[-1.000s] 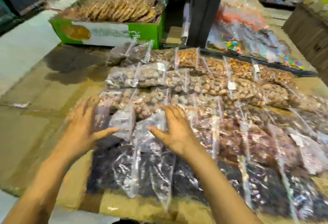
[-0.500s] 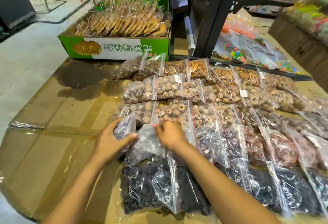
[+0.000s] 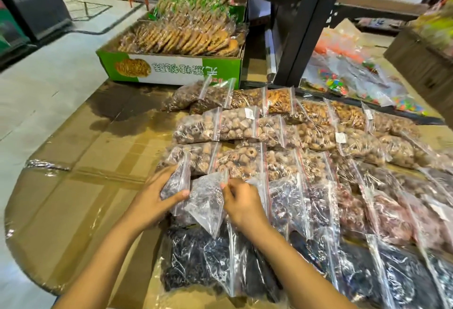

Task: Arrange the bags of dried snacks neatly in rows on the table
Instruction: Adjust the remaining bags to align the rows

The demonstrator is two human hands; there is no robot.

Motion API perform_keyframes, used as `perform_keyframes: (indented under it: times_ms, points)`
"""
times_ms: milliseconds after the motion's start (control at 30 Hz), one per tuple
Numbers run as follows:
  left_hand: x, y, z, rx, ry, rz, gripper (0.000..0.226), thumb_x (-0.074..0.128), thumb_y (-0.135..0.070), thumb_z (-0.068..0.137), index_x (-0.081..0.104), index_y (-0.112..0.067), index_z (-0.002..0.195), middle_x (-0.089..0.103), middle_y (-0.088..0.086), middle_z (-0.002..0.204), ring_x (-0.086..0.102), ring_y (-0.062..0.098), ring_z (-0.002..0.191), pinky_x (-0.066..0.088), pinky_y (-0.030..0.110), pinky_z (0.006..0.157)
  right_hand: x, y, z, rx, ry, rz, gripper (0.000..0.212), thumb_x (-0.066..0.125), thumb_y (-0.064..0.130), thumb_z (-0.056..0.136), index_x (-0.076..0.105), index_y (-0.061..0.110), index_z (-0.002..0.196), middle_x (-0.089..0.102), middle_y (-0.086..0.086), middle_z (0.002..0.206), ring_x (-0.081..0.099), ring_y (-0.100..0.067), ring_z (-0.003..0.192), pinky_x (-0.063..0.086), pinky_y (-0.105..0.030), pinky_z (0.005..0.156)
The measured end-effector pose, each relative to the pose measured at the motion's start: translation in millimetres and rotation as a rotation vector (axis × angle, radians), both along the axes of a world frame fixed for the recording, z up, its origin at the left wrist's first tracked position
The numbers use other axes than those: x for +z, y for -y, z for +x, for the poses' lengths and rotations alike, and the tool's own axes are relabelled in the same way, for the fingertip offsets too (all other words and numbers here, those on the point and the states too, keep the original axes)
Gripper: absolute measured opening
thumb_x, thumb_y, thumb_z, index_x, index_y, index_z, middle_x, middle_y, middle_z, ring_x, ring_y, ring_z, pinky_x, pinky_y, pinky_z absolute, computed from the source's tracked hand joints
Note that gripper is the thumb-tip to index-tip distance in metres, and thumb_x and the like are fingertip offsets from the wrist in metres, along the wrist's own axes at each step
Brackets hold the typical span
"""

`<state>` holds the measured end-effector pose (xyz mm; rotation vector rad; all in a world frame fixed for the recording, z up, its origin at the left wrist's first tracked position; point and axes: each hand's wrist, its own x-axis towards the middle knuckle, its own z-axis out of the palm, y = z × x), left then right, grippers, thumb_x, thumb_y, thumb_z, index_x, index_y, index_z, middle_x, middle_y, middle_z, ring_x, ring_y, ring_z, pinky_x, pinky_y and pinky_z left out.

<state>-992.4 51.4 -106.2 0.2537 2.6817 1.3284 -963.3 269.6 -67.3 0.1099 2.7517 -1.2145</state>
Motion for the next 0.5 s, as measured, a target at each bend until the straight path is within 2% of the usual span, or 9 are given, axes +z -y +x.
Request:
perform_keyframes:
  times_ms: [100, 133, 233, 333, 400, 433, 467, 500]
  points:
    - [2.7, 2.8, 5.7, -0.041, -0.018, 0.035, 0.078, 0.058, -0.075, 0.066, 0.031, -0.054, 0.136, 0.026, -0.022, 0.149, 0.024, 0.002, 0.138, 0.023, 0.038, 0.112, 2.7, 0.5, 9.5, -0.038, 0.013, -0.095, 0.034, 0.046, 0.023, 0.099, 0.039, 0.025, 0.066, 0.044, 0.004, 0.057, 0.037, -0.008, 0.045, 0.03, -0.017, 0.042]
    - [4.0, 2.3, 8.2, -0.038, -0.02, 0.057, 0.078, 0.059, -0.072, 0.065, 0.032, -0.053, 0.135, 0.027, -0.022, 0.147, 0.025, 0.001, 0.137, 0.023, 0.036, 0.111, 2.3, 0.4, 13.1, -0.073, 0.042, -0.16, 0.033, 0.048, 0.023, 0.098, 0.042, 0.023, 0.066, 0.045, 0.004, 0.057, 0.037, -0.009, 0.045, 0.034, -0.017, 0.044]
    - [8.1, 0.3, 11.8, -0.014, -0.003, 0.121, 0.076, 0.06, -0.067, 0.061, 0.035, -0.05, 0.131, 0.033, -0.017, 0.145, 0.03, 0.004, 0.133, 0.025, 0.035, 0.108, 1.9, 0.1, 18.5, -0.122, 0.12, -0.258, 0.024, 0.051, 0.023, 0.097, 0.055, 0.015, 0.075, 0.051, 0.002, 0.06, 0.041, -0.012, 0.047, 0.04, -0.03, 0.049]
    - [12.9, -2.1, 11.5, -0.015, 0.047, 0.148, 0.078, 0.056, -0.078, 0.058, 0.034, -0.052, 0.128, 0.032, -0.018, 0.143, 0.03, 0.003, 0.131, 0.026, 0.034, 0.106, 10.2, -1.8, 18.5, -0.104, 0.083, -0.177, 0.018, 0.053, 0.022, 0.096, 0.058, 0.016, 0.08, 0.055, 0.005, 0.064, 0.044, -0.008, 0.048, 0.042, -0.022, 0.047]
    - [13.7, -2.8, 8.5, 0.011, 0.07, 0.15, 0.075, 0.048, -0.086, 0.06, 0.034, -0.056, 0.127, 0.032, -0.02, 0.142, 0.032, 0.003, 0.131, 0.028, 0.038, 0.11, 20.6, -8.5, 19.9, -0.126, 0.017, -0.151, 0.005, 0.056, 0.02, 0.094, 0.059, 0.02, 0.09, 0.059, 0.007, 0.074, 0.048, -0.007, 0.05, 0.044, -0.02, 0.046]
    - [13.9, -3.5, 6.6, 0.032, 0.055, 0.141, 0.07, 0.045, -0.088, 0.063, 0.034, -0.06, 0.125, 0.032, -0.02, 0.143, 0.032, 0.005, 0.132, 0.029, 0.043, 0.111, 26.6, -14.6, 22.1, -0.148, -0.016, -0.114, 0.008, 0.056, 0.021, 0.093, 0.059, 0.02, 0.1, 0.06, 0.006, 0.081, 0.05, -0.007, 0.053, 0.045, -0.018, 0.046]
    - [15.0, -5.7, 5.6, 0.05, 0.02, 0.114, 0.065, 0.042, -0.087, 0.066, 0.033, -0.063, 0.126, 0.031, -0.02, 0.146, 0.032, 0.007, 0.135, 0.029, 0.048, 0.112, 30.5, -23.3, 24.8, -0.17, -0.056, -0.036, 0.019, 0.057, 0.024, 0.093, 0.057, 0.019, 0.111, 0.059, 0.006, 0.09, 0.053, -0.007, 0.059, 0.045, -0.015, 0.05]
    - [17.4, -9.6, 6.2, 0.057, -0.031, 0.067, 0.065, 0.041, -0.085, 0.07, 0.029, -0.064, 0.13, 0.028, -0.019, 0.149, 0.029, 0.011, 0.138, 0.029, 0.052, 0.111, 31.8, -34.6, 27.5, -0.198, -0.108, 0.07, 0.03, 0.057, 0.027, 0.092, 0.054, 0.018, 0.12, 0.058, 0.006, 0.097, 0.055, -0.008, 0.071, 0.046, -0.015, 0.06]
